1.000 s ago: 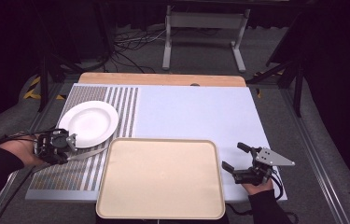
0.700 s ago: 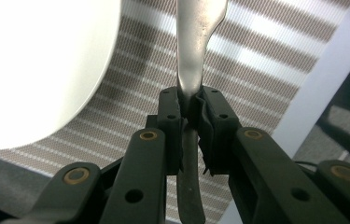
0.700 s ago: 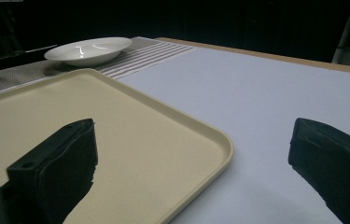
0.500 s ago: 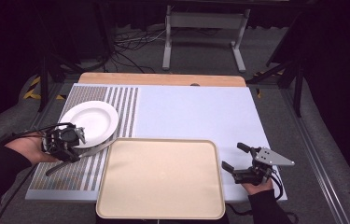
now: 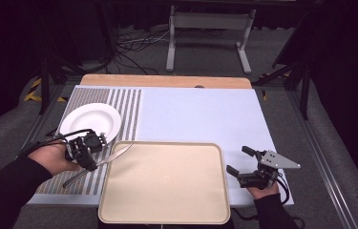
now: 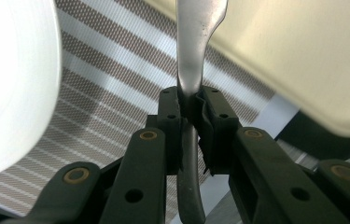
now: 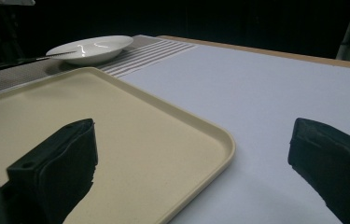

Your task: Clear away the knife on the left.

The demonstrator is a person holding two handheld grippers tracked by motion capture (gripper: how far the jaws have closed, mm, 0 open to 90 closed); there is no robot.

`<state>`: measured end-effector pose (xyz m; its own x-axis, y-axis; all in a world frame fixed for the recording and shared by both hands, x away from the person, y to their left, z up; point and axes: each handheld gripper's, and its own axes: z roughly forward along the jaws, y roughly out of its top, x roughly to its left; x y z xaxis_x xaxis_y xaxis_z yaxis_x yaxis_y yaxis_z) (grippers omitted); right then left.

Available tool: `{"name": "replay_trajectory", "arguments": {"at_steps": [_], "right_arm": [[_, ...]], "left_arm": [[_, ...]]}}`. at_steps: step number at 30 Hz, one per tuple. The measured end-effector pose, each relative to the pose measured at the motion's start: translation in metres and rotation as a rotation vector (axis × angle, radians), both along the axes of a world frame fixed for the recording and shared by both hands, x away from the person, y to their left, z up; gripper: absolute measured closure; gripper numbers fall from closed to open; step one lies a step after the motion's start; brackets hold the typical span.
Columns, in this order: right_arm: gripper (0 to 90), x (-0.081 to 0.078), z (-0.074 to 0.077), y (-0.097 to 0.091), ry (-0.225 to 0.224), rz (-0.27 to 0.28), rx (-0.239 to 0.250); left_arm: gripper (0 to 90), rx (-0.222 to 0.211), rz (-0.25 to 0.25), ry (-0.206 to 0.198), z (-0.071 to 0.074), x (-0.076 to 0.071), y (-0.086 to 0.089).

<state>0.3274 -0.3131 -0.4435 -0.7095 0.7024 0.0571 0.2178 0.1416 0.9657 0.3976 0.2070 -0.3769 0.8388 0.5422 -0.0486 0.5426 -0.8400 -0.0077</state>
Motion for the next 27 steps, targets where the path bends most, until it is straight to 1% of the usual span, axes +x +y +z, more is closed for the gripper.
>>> {"name": "replay_trajectory", "arguments": {"at_steps": [1,2,3,5,6,7,9,10,12,13,15,19,20,21,24,25,26,27], "right_arm": [[2.1,0.000,0.000,0.000,0.000,-0.001,0.001],[2.1,0.000,0.000,0.000,0.000,0.000,0.002],[2.1,0.000,0.000,0.000,-0.001,0.000,0.003],[2.1,0.000,0.000,0.000,0.000,-0.001,0.001],[2.1,0.000,0.000,0.000,0.001,0.002,0.001],[2.1,0.000,0.000,0.000,0.001,0.002,0.001],[2.2,0.000,0.000,0.000,0.003,0.003,0.000],[2.2,0.000,0.000,0.000,0.003,0.003,0.000],[2.2,0.000,0.000,0.000,0.002,0.003,0.000],[2.2,0.000,0.000,0.000,0.001,0.004,0.002],[2.2,-0.001,0.001,0.000,-0.005,0.006,0.002],[2.3,-0.001,0.001,0.000,-0.006,0.005,0.003],[2.2,-0.001,0.001,0.000,-0.006,0.005,0.003],[2.3,-0.001,0.001,0.000,-0.007,0.005,0.004],[2.3,-0.001,0.001,0.000,-0.007,0.006,0.002],[2.3,0.000,0.001,0.000,-0.005,0.006,0.002],[2.3,0.000,0.001,0.000,-0.006,0.005,0.001],[2.3,0.000,0.001,0.000,-0.006,0.005,0.001]], "left_arm": [[80.2,-0.019,0.031,-0.004,0.000,0.000,-0.001],[80.2,-0.031,0.055,0.007,0.000,0.001,-0.001],[80.2,-0.039,0.069,0.006,0.000,0.002,-0.002],[80.2,-0.051,0.112,0.014,0.000,0.003,-0.003],[80.2,-0.057,0.125,0.015,0.001,0.002,-0.004],[80.3,-0.057,0.125,0.015,0.001,0.002,-0.004],[80.3,-0.065,0.151,0.018,0.001,0.002,-0.006],[80.3,-0.083,0.168,0.026,0.002,0.002,-0.008],[80.3,-0.104,0.189,0.039,0.002,0.002,-0.011],[80.3,-0.111,0.197,0.051,0.002,0.002,-0.012],[80.2,-0.124,0.210,0.050,0.001,0.003,-0.014],[80.2,-0.143,0.217,0.073,-0.002,0.004,-0.016],[80.2,-0.151,0.222,0.073,-0.003,0.004,-0.017],[80.2,-0.172,0.223,0.088,-0.004,0.005,-0.016],[80.2,-0.205,0.247,0.084,-0.005,0.004,-0.016],[80.2,-0.205,0.252,0.088,-0.006,0.004,-0.017],[80.2,-0.200,0.257,0.077,-0.007,0.003,-0.017],[80.2,-0.200,0.257,0.077,-0.007,0.003,-0.017]]}}
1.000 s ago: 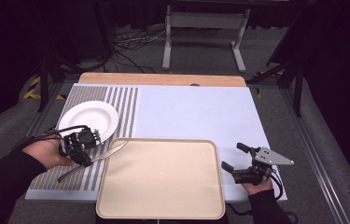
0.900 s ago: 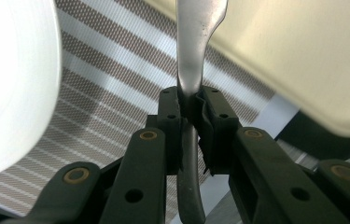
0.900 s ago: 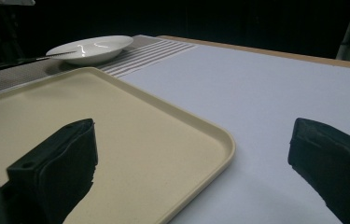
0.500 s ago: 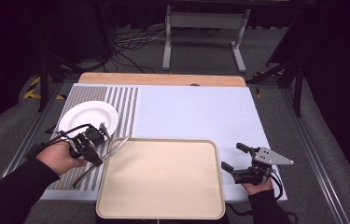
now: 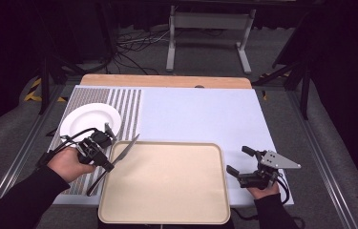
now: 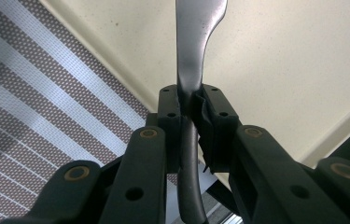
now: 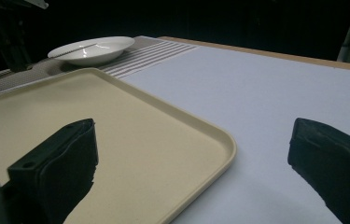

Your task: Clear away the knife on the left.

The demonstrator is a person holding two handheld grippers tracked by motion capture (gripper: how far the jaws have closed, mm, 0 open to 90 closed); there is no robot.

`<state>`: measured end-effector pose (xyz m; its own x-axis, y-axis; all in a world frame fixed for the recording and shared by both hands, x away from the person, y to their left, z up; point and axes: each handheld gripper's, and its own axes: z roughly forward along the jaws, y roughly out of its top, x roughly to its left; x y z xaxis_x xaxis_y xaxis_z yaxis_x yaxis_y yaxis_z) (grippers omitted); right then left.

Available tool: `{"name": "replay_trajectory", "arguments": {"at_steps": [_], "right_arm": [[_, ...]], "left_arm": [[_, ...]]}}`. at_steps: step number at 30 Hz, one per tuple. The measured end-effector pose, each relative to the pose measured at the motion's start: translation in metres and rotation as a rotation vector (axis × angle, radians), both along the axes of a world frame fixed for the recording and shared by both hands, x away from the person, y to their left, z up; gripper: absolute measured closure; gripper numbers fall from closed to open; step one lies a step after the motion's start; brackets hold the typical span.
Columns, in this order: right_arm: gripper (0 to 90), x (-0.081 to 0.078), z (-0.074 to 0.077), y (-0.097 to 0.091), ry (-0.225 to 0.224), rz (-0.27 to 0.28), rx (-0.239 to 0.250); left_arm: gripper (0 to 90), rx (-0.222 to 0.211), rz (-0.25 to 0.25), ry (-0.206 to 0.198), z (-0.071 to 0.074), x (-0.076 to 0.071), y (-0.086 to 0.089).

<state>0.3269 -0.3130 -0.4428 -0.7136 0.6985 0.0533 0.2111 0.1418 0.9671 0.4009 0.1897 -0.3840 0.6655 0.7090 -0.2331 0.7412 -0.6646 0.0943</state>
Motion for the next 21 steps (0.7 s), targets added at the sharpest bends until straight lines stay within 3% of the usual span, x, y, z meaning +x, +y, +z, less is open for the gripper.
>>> {"name": "replay_trajectory", "arguments": {"at_steps": [4,8,13,21], "right_arm": [[2.3,0.000,0.000,0.000,0.001,0.000,-0.002],[2.3,0.001,0.000,0.001,-0.002,0.002,0.005],[2.4,0.004,0.000,0.004,-0.003,0.017,0.002],[2.4,0.004,0.001,0.003,-0.005,0.015,0.002]], "left_arm": [[80.2,0.024,0.000,-0.003,-0.001,-0.005,-0.011],[80.2,0.018,0.005,0.014,-0.003,-0.006,-0.017],[80.2,-0.052,0.016,0.045,0.000,-0.006,-0.025],[80.1,-0.065,-0.003,0.065,-0.002,-0.006,-0.038]]}}
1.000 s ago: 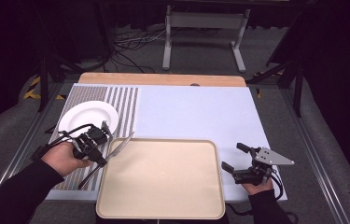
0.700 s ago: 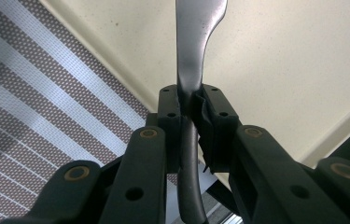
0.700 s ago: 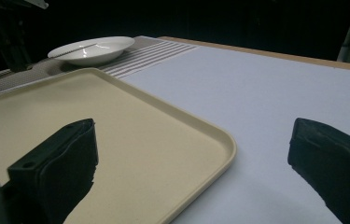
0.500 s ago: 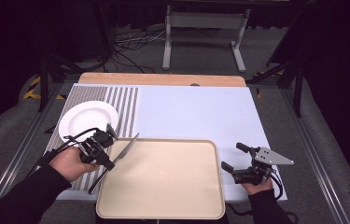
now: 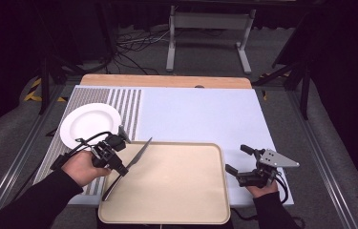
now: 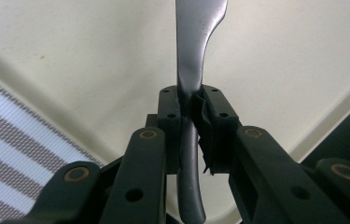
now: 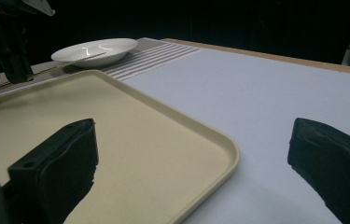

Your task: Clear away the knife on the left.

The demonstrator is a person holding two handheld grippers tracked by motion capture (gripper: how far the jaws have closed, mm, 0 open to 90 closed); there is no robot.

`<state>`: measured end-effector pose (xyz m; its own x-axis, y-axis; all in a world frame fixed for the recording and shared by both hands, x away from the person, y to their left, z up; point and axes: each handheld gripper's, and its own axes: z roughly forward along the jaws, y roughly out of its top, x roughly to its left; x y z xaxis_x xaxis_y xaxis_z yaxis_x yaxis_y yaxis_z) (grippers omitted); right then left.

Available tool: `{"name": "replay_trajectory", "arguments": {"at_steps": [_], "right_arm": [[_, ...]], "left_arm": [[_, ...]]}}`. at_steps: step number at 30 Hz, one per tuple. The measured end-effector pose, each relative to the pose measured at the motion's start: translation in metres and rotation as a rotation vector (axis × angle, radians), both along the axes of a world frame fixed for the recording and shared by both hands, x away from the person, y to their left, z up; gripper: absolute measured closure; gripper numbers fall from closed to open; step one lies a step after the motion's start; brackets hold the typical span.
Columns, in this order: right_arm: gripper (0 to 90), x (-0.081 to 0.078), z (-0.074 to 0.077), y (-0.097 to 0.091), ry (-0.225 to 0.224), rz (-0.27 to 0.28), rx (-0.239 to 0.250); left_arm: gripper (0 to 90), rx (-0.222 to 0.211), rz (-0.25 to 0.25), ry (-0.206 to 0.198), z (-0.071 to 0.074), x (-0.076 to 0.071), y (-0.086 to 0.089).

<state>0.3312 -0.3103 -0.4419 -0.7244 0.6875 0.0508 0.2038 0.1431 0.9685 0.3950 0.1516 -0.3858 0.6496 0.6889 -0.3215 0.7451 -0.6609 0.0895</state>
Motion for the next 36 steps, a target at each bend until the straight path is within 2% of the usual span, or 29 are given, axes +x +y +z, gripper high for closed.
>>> {"name": "replay_trajectory", "arguments": {"at_steps": [1,7,11,18,22,24,36], "right_arm": [[2.4,0.000,0.000,0.000,0.001,0.000,0.001],[2.4,0.000,0.000,0.000,0.001,0.001,0.000],[2.4,0.000,0.000,0.000,0.002,0.001,-0.003],[2.4,0.000,0.000,0.001,0.002,0.003,-0.001],[2.5,0.000,0.000,0.000,0.003,0.003,0.000],[2.5,0.000,0.000,0.001,0.003,0.004,0.000],[2.5,0.000,0.000,0.001,0.005,0.004,0.000]], "left_arm": [[80.1,-0.009,0.000,0.003,0.000,0.000,-0.002],[80.1,0.008,-0.017,0.016,-0.006,-0.003,-0.009],[80.1,-0.026,-0.022,0.040,-0.009,-0.008,-0.009],[80.0,-0.010,-0.027,0.058,-0.019,-0.011,-0.011],[80.0,-0.013,-0.034,0.064,-0.021,-0.012,-0.011],[80.0,-0.031,-0.033,0.073,-0.022,-0.014,-0.013],[79.9,-0.006,-0.038,0.089,-0.032,-0.017,-0.018]]}}
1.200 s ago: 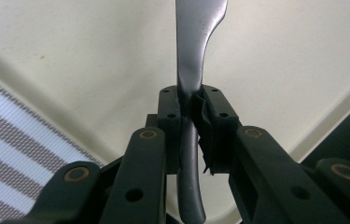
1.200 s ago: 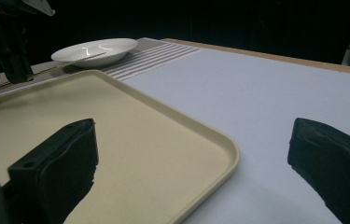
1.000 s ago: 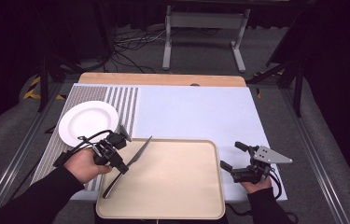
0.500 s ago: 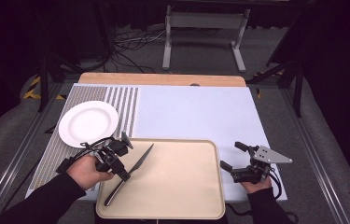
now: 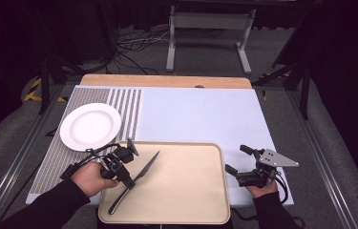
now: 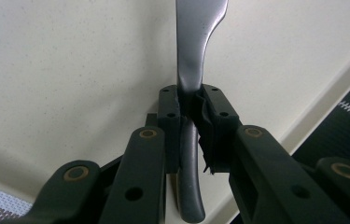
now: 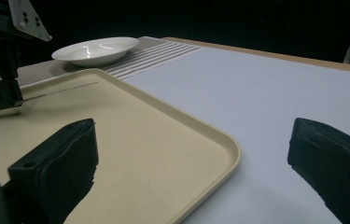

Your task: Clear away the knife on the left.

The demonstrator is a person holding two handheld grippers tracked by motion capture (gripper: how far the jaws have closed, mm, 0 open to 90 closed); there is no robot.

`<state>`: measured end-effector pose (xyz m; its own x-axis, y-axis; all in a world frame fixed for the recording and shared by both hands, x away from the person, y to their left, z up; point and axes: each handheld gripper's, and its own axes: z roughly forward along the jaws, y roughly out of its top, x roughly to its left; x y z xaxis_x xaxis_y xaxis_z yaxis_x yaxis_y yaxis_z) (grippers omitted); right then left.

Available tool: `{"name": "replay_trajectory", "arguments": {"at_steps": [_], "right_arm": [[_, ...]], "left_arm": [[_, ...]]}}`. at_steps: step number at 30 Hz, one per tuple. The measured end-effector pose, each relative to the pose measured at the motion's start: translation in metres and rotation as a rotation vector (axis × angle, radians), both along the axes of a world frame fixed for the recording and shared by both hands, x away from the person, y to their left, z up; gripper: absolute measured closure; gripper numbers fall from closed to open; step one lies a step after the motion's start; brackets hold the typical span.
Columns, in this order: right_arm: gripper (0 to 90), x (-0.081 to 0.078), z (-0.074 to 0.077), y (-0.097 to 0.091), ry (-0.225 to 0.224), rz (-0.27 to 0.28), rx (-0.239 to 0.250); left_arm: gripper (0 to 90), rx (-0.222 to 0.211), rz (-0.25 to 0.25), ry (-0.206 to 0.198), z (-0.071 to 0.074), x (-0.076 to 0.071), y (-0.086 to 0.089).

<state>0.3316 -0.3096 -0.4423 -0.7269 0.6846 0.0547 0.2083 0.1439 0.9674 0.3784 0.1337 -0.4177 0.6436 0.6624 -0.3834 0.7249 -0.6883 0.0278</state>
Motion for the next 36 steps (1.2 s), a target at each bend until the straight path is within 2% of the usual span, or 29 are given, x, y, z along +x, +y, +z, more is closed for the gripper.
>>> {"name": "replay_trajectory", "arguments": {"at_steps": [4,7,12,18,19,21,23,24,26,27,30,31,32,33,34,36], "right_arm": [[2.4,0.000,0.000,-0.001,0.004,-0.001,0.001],[2.5,0.000,0.000,0.000,0.006,0.001,0.000],[2.5,0.000,0.000,0.000,0.003,-0.001,0.002],[2.5,0.000,0.000,0.000,0.006,0.001,0.001],[2.5,0.000,0.000,-0.001,0.003,0.002,0.002],[2.5,0.000,0.000,-0.001,0.003,0.000,0.005],[2.5,0.000,0.000,-0.001,0.002,0.001,0.003],[2.5,0.000,0.000,0.000,0.001,0.002,0.003],[2.5,0.000,0.000,0.000,0.004,0.002,0.003],[2.5,0.000,0.000,0.000,0.004,0.001,0.002],[2.6,0.000,0.000,0.000,0.003,0.002,0.001],[2.6,0.000,0.000,0.000,0.002,0.001,0.001],[2.6,0.000,0.000,0.000,0.002,0.002,0.000],[2.6,0.000,0.000,0.000,0.002,0.002,0.000],[2.6,0.000,0.000,0.000,0.002,0.002,0.000],[2.6,0.000,0.000,0.000,0.001,0.003,0.000]], "left_arm": [[79.9,0.003,-0.006,0.005,-0.004,0.001,-0.001],[79.8,-0.014,-0.006,0.012,-0.007,0.001,-0.003],[79.6,-0.006,-0.019,0.011,-0.011,0.001,-0.005],[78.8,-0.005,-0.017,0.033,-0.011,0.001,-0.004],[77.9,-0.008,-0.020,0.035,-0.011,0.001,-0.004],[70.6,-0.022,-0.027,0.029,-0.008,0.002,-0.004],[61.0,-0.042,-0.060,-0.004,-0.002,0.001,-0.005],[59.2,-0.052,-0.069,-0.015,0.001,0.002,-0.005],[52.4,-0.086,-0.084,-0.066,0.011,0.003,-0.006],[50.3,-0.099,-0.082,-0.081,0.013,0.003,-0.007],[39.9,-0.149,-0.106,-0.162,0.020,0.002,-0.010],[36.7,-0.149,-0.106,-0.162,0.020,0.002,-0.010],[33.7,-0.181,-0.146,-0.225,0.023,0.000,-0.013],[31.8,-0.195,-0.167,-0.266,0.023,-0.001,-0.016],[30.7,-0.193,-0.187,-0.299,0.024,-0.003,-0.019],[31.4,-0.203,-0.231,-0.330,0.023,-0.004,-0.025]]}}
